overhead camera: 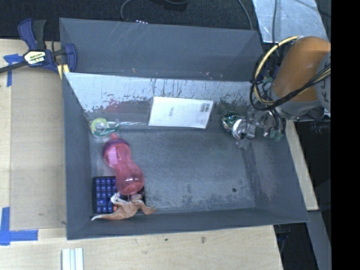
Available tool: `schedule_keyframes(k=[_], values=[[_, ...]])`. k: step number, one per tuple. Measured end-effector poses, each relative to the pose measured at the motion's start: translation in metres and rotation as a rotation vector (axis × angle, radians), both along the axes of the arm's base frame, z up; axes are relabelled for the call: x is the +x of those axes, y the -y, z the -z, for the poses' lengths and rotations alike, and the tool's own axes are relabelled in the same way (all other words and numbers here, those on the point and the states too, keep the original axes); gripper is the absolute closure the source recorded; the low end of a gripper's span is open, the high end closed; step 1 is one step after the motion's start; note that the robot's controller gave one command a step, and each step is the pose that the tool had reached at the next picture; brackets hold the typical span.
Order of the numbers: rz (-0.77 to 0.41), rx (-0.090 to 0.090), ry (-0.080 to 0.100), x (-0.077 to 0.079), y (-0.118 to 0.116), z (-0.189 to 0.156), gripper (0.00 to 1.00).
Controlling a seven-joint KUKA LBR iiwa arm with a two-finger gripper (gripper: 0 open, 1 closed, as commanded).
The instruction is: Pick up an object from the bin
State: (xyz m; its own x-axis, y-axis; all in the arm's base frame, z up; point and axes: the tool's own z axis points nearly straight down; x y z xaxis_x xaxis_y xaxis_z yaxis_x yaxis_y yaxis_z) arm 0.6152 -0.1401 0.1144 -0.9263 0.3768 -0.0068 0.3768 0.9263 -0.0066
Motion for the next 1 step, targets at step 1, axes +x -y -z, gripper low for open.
schedule_keyframes(k=[1], values=[[-0.001,0.001,0.0,-0.0001,-0.0007,-0.0196,1.0]])
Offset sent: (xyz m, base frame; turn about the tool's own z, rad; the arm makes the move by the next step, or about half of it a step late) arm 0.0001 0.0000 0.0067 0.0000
